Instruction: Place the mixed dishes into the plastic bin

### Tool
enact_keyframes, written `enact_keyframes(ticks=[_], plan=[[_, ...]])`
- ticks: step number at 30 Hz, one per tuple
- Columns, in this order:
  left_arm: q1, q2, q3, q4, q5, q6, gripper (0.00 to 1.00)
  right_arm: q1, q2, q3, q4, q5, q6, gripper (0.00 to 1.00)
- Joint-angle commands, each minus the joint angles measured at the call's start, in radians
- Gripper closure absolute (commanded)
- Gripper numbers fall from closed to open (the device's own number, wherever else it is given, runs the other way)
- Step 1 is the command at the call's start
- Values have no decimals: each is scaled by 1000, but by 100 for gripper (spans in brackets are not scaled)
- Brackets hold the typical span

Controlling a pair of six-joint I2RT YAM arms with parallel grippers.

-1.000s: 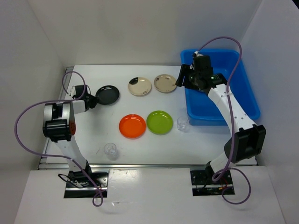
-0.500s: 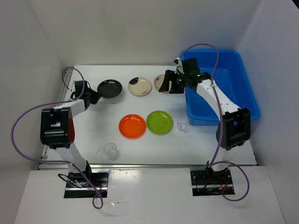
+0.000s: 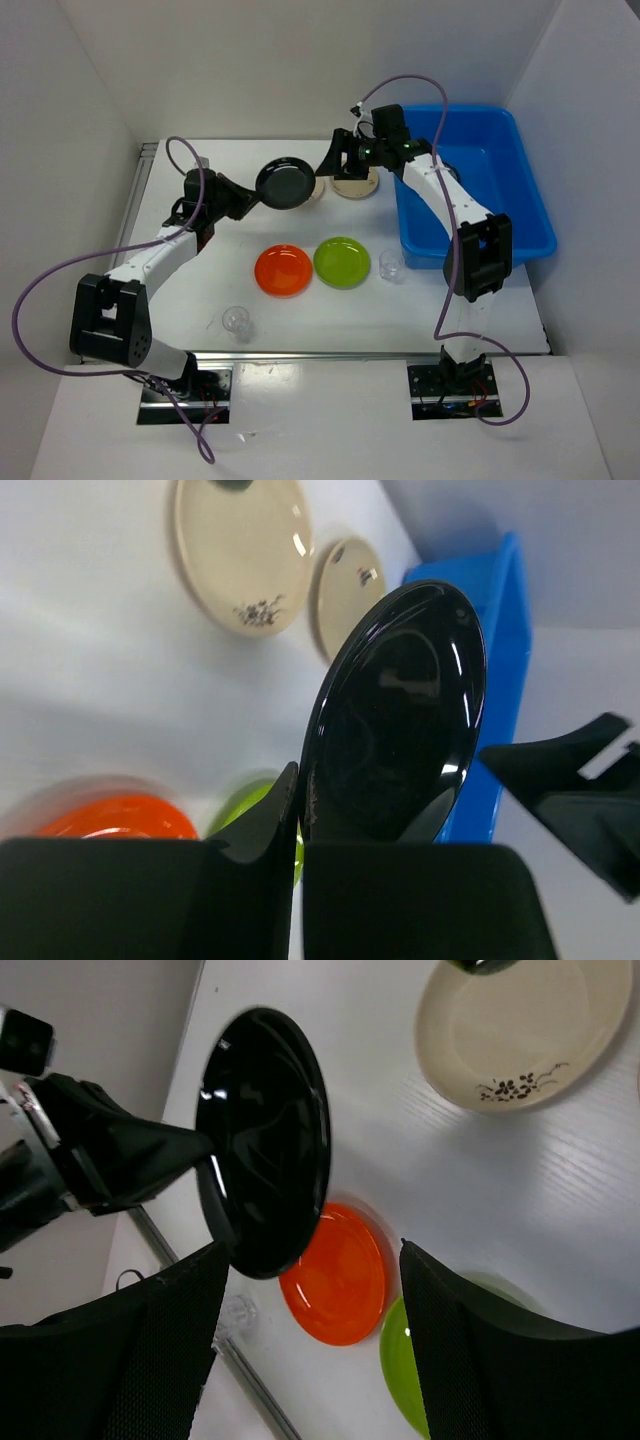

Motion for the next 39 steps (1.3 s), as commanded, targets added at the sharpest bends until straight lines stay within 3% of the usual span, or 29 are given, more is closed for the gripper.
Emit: enact_keyframes(ticks=[1,14,18,19,22,24,25,28,29,33,39], plan=[[-25,-6,0,17,10,-15,100,9,3,70,73,-30,17,26],[-91,-6,29,54,10,-64,100,9,89,99,63,-70,27,49],[-91,-6,39,54,10,-74,100,9,112,110,44,-70,17,65],[-91,-6,39,65,10,-74,100,9,112,120,34,-70,17,79],[-91,3,39,65,10,-74,100,9,121,130,24,-70,17,99],[-91,14,39,65,-15,-64,99,9,111,130,24,-70,17,99],[-91,14,39,65,-15,-52,73,9,111,139,24,-53,17,99],[-91,37,48,76,-25,-32,15,9,91,159,11,0,17,99],[-91,47,57,76,-36,-23,0,9,80,159,1,19,17,99],[-91,47,98,15,-76,54,0,-50,46,219,-38,95,17,99],[-20,-31,117,-18,-76,124,0,-299,-52,240,-105,266,46,99]])
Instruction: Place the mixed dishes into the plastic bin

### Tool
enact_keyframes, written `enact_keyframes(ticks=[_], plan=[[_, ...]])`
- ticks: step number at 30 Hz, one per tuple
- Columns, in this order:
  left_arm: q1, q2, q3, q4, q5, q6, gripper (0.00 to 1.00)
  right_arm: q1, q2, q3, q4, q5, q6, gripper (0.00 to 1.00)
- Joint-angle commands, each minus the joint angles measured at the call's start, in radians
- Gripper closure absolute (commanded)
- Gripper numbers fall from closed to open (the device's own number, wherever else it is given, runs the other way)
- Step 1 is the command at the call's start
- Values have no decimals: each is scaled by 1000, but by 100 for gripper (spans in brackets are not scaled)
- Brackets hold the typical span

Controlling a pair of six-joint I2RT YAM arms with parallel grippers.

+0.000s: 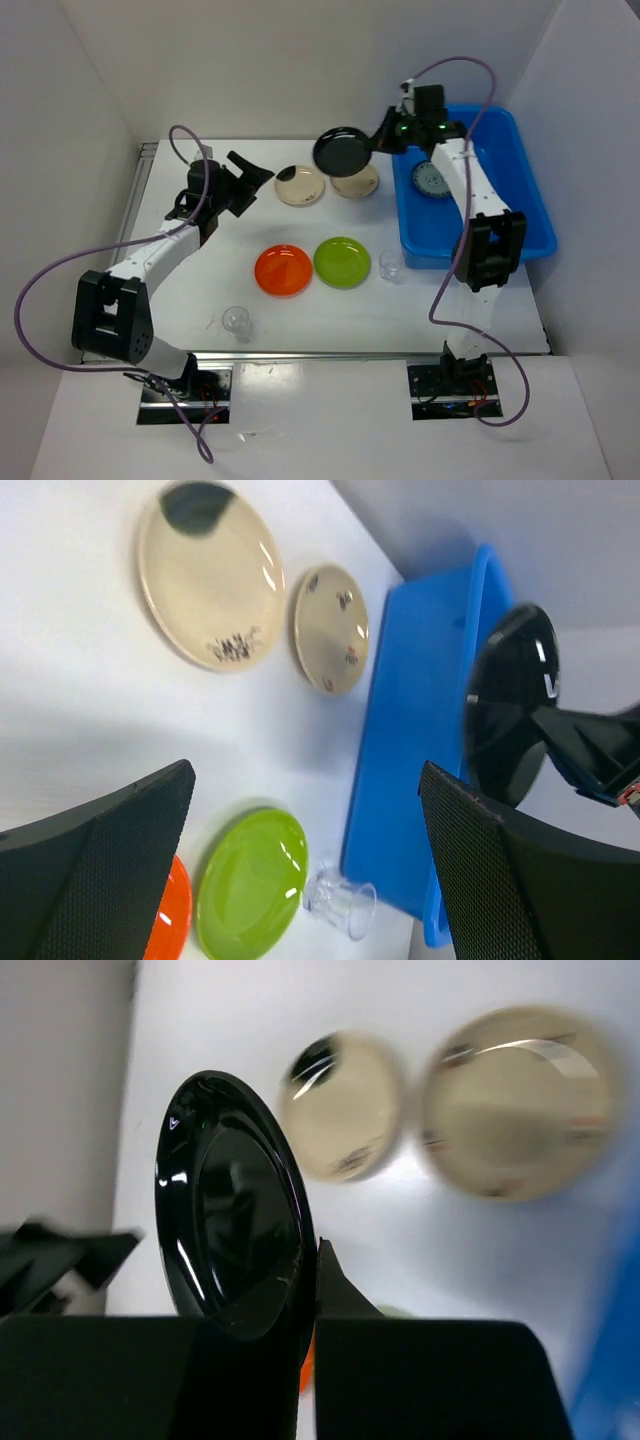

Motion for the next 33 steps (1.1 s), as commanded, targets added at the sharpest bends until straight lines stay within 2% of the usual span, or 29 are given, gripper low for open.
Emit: enact_keyframes(ticks=[1,5,8,12,19,27,33], plan=[[32,-74,28,-11,-21,80,0,-186,-131,67,-52,214,19,99],[32,-83,-25,2,-31,81,0,-325,-151,76,-138,426,30,99],[32,-83,-36,2,-31,81,0,-385,-151,30,-152,518,50,99],[32,-83,-36,2,-31,90,0,-398,-124,10,-165,617,59,99],[32,-63,-36,2,-21,99,0,-398,14,80,-195,700,59,99],[32,-54,-36,2,-31,99,0,-398,200,249,-256,726,59,99],[32,-35,-36,-7,-40,108,0,-398,229,229,-234,708,59,99]])
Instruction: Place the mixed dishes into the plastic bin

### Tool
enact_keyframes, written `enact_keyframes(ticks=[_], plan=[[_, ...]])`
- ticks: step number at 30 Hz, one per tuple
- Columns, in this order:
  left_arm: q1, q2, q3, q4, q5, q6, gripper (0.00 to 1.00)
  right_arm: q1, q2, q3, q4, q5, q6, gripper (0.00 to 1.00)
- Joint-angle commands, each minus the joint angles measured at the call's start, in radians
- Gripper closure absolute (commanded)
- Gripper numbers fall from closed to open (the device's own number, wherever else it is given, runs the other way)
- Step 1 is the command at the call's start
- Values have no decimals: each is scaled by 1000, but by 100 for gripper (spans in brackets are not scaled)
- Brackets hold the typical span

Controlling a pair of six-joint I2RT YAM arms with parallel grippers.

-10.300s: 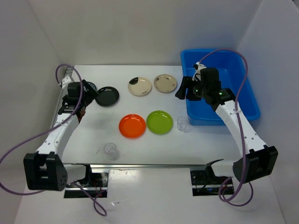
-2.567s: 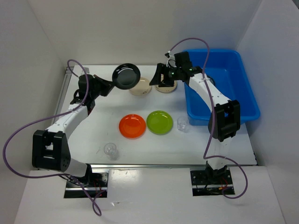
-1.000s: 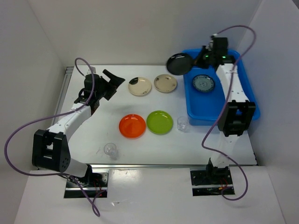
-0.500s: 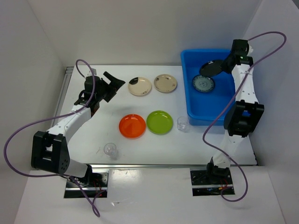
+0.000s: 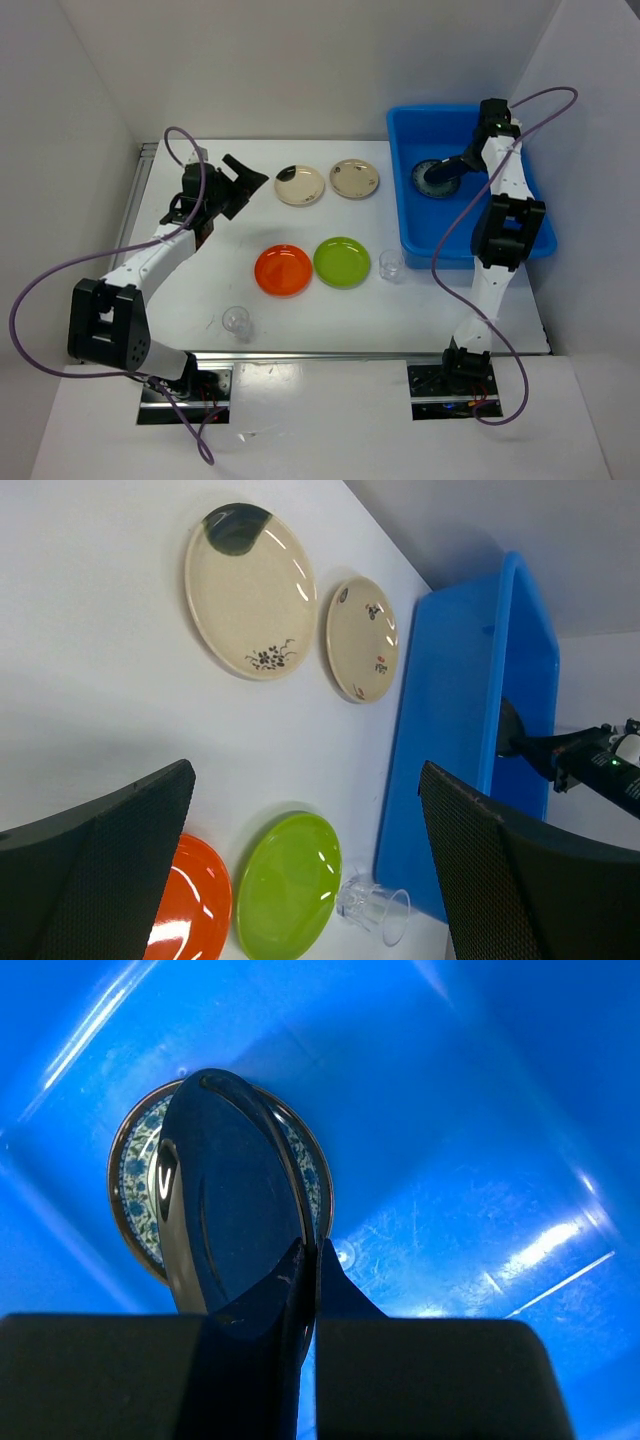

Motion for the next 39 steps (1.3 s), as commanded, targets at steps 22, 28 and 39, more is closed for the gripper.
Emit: enact_keyframes(ticks=[22,28,39], plan=[[-2,41,-14,21,-13,28,0,29,192,186,-29,-33,20,77],[-2,41,-14,21,-22,28,0,29,183,146,-20,-33,20,59],[-2,205,70,68,-42,110,0,38,13,61,9,-54,11,43]])
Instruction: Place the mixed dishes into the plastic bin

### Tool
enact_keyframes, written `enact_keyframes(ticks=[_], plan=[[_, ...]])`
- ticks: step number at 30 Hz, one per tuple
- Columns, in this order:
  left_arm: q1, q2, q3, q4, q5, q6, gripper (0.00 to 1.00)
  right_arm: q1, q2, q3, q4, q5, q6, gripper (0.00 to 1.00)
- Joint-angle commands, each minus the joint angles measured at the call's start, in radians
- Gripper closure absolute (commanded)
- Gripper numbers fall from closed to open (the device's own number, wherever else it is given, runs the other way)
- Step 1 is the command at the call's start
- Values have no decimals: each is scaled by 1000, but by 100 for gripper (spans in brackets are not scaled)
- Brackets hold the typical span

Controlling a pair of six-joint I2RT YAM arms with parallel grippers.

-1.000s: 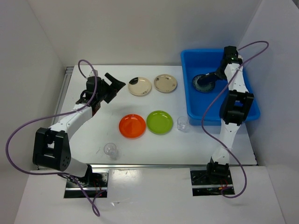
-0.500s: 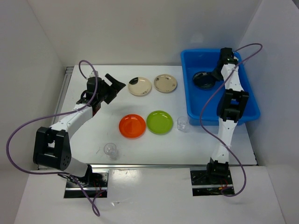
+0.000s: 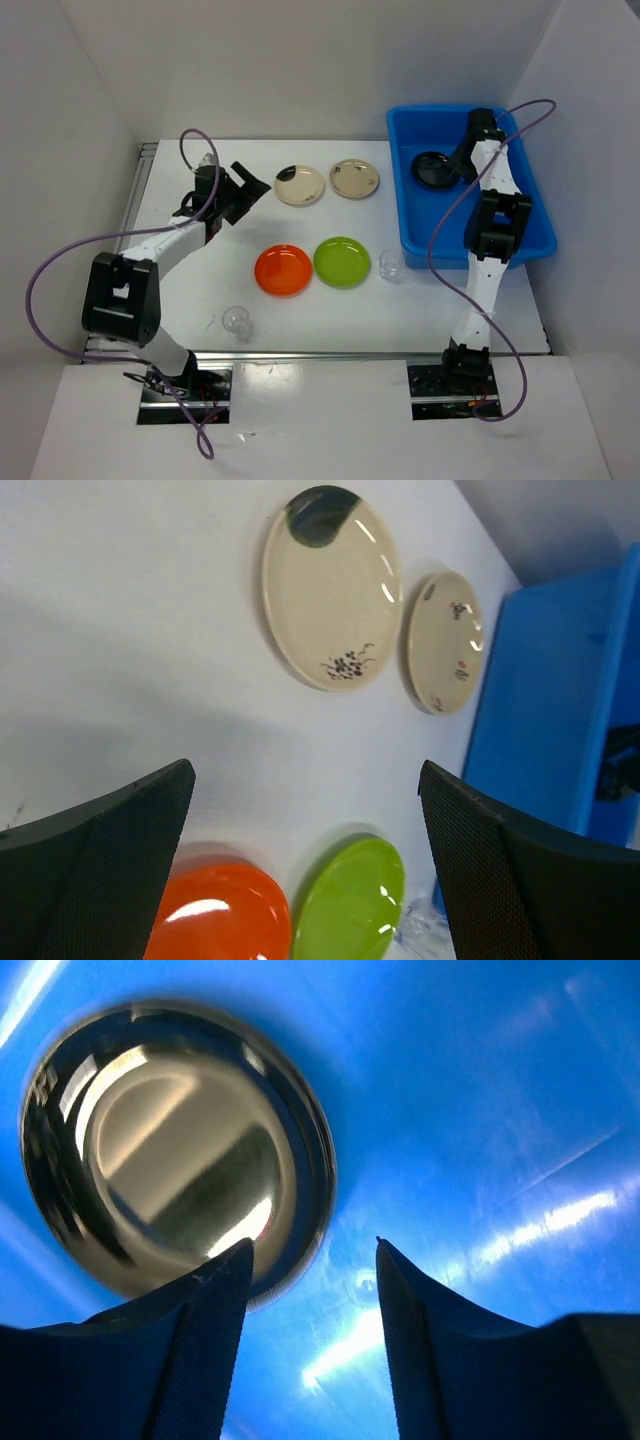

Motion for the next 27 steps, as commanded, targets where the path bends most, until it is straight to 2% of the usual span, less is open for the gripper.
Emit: enact_keyframes(ticks=[1,6,12,17,22,27], plan=[[7,98,75,68,6,81,0,32,-200,-105,32,-16,-18,42],[20,240,144,112,25,103,3,94,-516,-345,175,-236,-9,37],[20,328,124,232,-17,16,7,304,-872,-601,258,-266,-19,30],[20,384,111,271,-54,-43,23,379,-1015,-727,281,-313,2,29],[20,480,195,237,-41,-61,23,379,-1120,-755,281,-315,-18,27],[20,566,235,237,-32,-110,23,379,-1133,-743,270,-304,-18,27]])
